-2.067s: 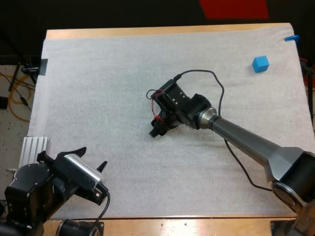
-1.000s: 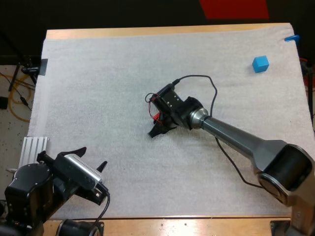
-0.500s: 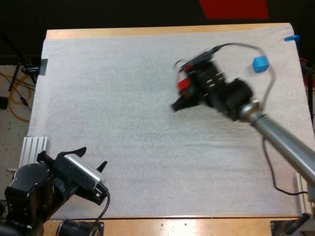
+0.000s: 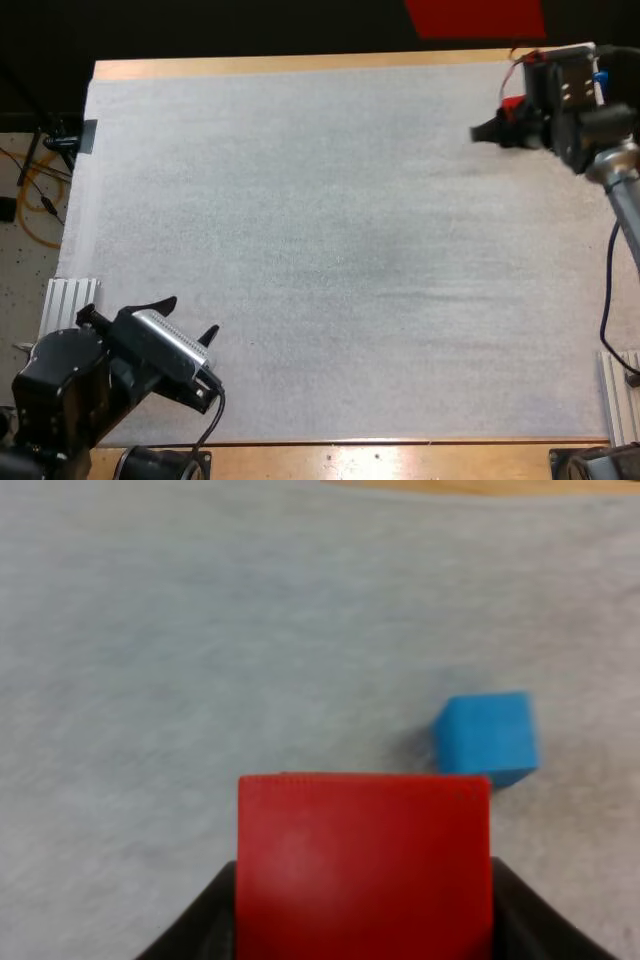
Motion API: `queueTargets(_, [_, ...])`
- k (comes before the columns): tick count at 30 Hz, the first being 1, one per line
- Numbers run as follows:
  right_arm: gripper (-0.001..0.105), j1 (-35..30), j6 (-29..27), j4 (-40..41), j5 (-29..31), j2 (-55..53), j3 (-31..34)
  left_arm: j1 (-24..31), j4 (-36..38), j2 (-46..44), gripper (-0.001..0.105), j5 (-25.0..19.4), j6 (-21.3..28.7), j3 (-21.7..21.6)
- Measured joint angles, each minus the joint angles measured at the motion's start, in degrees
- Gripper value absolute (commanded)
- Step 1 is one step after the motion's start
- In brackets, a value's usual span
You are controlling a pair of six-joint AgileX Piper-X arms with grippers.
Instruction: Stack red cube on blue cube
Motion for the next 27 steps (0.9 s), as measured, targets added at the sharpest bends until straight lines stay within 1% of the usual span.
queueTargets(4, [0.027,-2.98,-0.22,0.29,0.11,4.62,-4.34,0.00,0.00,1.48,0.056,0.00,0.00,0.00])
queueTargets(6, [0.027,-4.73,-0.22,1.09,0.11,7.95,-7.94,0.00,0.00,1.74,0.056,0.00,0.00,0.00])
queueTargets(9, [0.027,-6.65,-0.22,2.19,-0.08,11.51,-11.70,0.00,0.00,1.74,0.056,0.72,0.00,0.00])
queueTargets(12, [0.027,-8.17,-0.22,2.64,-0.57,14.91,-13.84,0.00,0.00,1.74,0.056,0.83,0.00,0.00])
queueTargets(20, [0.027,-9.23,-0.22,1.05,-2.57,20.00,-14.42,0.00,0.00,1.74,0.056,1.08,0.00,0.00])
queueTargets(25, [0.027,-9.23,1.10,-0.79,-2.86,22.90,-14.42,0.00,0.00,1.74,0.056,1.08,0.00,0.00])
queueTargets(27, [0.027,-9.23,1.49,-1.29,-3.02,23.93,-14.42,0.00,0.00,1.74,0.056,1.08,-0.95,0.00])
